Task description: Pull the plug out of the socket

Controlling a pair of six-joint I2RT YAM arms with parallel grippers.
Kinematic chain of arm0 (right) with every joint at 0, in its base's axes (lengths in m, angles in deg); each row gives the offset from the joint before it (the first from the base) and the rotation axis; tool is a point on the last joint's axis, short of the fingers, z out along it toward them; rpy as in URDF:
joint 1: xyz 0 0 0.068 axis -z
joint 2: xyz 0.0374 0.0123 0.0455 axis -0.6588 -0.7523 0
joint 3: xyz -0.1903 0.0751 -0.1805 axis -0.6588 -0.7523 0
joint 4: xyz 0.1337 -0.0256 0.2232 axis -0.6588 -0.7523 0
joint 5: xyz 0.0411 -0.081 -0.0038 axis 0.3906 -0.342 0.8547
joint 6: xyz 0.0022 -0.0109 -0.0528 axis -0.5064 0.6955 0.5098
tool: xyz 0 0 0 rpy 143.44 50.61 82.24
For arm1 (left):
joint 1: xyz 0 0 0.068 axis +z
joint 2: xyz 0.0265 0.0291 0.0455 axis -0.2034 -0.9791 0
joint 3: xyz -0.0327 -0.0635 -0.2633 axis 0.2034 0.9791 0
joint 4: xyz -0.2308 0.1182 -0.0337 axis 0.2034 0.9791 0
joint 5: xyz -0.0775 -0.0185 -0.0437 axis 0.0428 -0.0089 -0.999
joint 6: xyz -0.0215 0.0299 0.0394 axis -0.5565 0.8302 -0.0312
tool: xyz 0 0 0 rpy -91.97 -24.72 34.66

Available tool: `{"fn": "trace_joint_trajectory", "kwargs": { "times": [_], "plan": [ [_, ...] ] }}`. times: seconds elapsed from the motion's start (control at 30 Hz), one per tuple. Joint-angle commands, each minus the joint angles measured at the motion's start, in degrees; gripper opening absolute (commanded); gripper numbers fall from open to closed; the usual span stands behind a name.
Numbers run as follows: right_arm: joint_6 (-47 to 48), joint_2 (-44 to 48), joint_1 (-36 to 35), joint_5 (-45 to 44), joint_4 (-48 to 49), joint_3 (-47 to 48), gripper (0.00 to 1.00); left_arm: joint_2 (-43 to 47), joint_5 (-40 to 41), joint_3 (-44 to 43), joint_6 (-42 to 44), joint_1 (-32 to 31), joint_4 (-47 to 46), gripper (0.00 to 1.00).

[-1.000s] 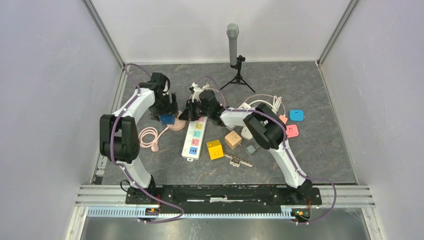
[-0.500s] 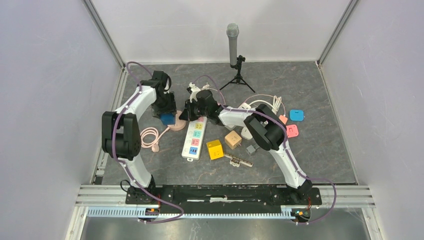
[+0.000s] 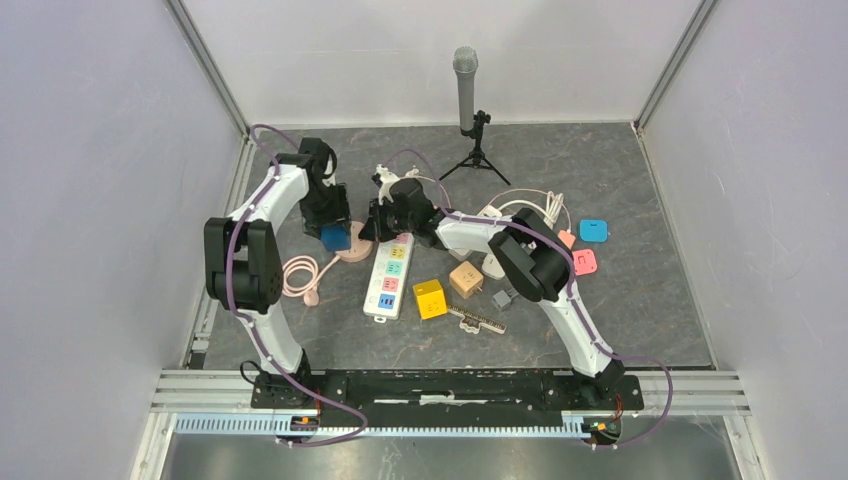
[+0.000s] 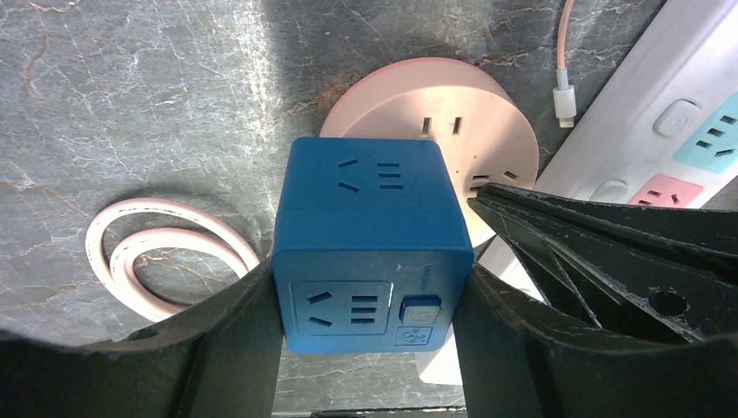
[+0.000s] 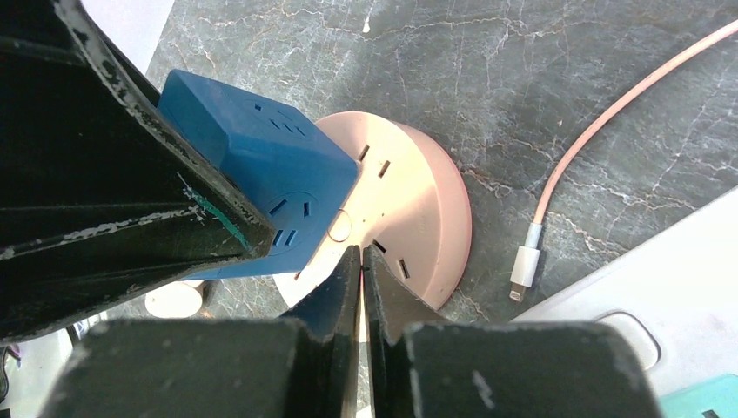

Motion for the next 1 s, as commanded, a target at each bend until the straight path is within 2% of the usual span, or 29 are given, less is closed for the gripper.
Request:
{"fn": "trace_joint_trajectory", "kwargs": {
  "times": [0.0,0.13,0.27,0.3,0.47,0.57,0.67,0.8,0.97],
  "plan": [
    [4.7,-5.0,-0.2,-7.0,-17.7,-2.1,0.08,1.3,-6.6,-2.2,-1.5,0.6,-0.4,0.32],
    [4.9,-6.4,-1.1,-7.6,-20.3,1.0,0.07,1.6,-4.3,2.0,-6.3,-0.9,-3.9,0.30],
    [4.8,-6.3,-1.1,-8.6,-20.9,1.1,0.06,1.8,-0.2,0.8,-6.4,-1.0,-1.5,0.30],
    [4.8,-6.3,-1.1,-8.6,-20.9,1.1,0.06,2.0,-1.4,0.0,-5.9,-0.4,-0.7,0.30],
    [4.4,-6.5,-1.1,-6.4,-20.0,0.9,0.06,3.9,-19.5,1.0,-6.4,5.8,-1.1,0.29],
    [4.0,-6.7,-1.1,-5.9,-19.5,1.3,0.06,4.1,-21.6,1.9,-7.0,6.1,-2.1,0.29],
    [4.0,-7.1,-1.1,-5.7,-19.9,2.1,0.06,3.7,-18.4,2.0,-7.9,6.1,-2.1,0.28],
    [4.0,-7.7,-1.2,-5.8,-20.6,2.9,0.06,3.3,-9.4,2.4,-9.4,3.0,-2.1,0.27],
    [3.7,-8.2,-1.5,-5.9,-21.8,4.0,0.05,1.4,-6.3,2.0,-11.0,0.9,-1.2,0.27]
  ]
}}
